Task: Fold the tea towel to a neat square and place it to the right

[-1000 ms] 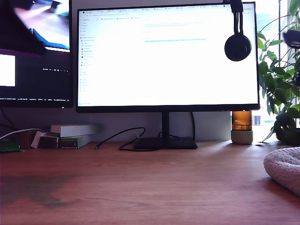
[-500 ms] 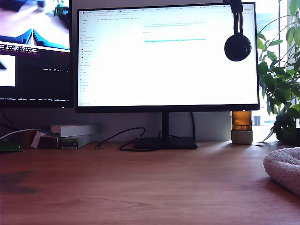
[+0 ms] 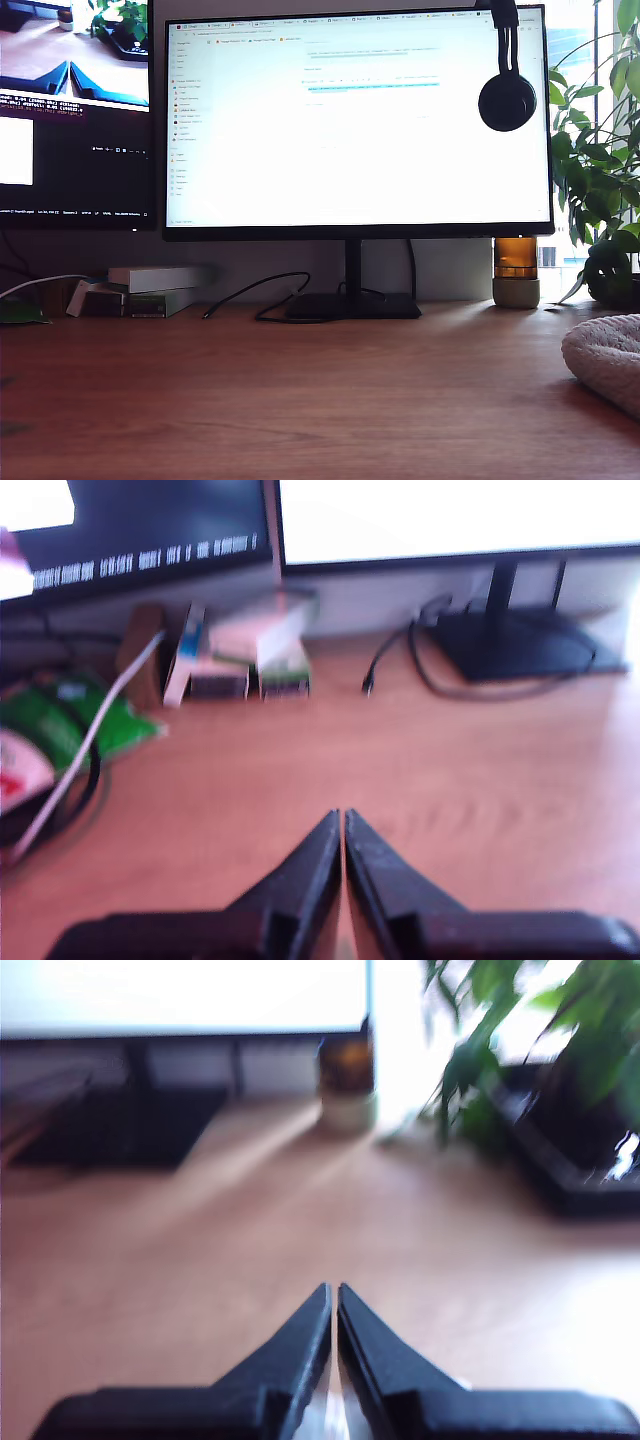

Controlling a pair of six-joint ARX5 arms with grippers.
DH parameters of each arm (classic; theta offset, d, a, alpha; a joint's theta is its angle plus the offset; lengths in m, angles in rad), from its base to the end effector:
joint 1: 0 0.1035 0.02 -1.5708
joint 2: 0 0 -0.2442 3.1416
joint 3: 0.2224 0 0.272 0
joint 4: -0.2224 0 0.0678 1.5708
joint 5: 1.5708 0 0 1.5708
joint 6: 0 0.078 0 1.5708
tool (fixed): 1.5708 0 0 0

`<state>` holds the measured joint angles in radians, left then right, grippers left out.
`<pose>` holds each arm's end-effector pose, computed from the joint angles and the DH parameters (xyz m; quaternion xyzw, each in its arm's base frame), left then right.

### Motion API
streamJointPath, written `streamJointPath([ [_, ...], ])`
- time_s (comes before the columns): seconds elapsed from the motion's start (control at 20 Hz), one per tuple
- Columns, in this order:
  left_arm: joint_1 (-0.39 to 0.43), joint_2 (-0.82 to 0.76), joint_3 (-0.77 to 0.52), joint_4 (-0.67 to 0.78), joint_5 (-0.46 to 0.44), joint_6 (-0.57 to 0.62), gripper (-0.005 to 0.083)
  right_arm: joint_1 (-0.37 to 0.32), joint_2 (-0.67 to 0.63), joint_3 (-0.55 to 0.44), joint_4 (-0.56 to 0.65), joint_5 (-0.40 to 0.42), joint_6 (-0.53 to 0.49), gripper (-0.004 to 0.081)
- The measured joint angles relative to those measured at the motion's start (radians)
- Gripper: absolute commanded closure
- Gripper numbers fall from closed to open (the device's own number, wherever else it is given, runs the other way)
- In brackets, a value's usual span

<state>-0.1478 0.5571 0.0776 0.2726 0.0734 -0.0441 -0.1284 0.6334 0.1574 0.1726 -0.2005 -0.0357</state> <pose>0.2150 -0.0378 0.1335 -0.0180 0.1056 -0.1075 0.9884 0.2243 -0.0133 0.1367 0.0071 0.1484 0.0383 0.9882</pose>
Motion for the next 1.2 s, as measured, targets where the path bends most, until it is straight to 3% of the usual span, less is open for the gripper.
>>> streamJointPath([
  [0.2, 0.0, -0.144, -0.024, -0.06, -0.031, -0.002, 0.0797, 0.0, -0.107, -0.087, 0.0, -0.004, 0.005, 0.0782],
  [0.45, 0.0, -0.296, -0.023, -0.226, -0.041, -0.002, 0.0797, 0.0, -0.265, -0.087, -0.089, -0.051, 0.006, 0.0782],
  [0.85, 0.0, -0.562, -0.023, -0.459, -0.04, -0.005, 0.0797, 0.0, -0.456, -0.087, -0.298, -0.052, 0.0, 0.0782],
  [1.2, 0.0, -0.56, -0.021, -0.609, -0.042, -0.005, 0.0797, 0.0, -0.485, -0.087, -0.508, -0.055, 0.012, 0.0782],
])
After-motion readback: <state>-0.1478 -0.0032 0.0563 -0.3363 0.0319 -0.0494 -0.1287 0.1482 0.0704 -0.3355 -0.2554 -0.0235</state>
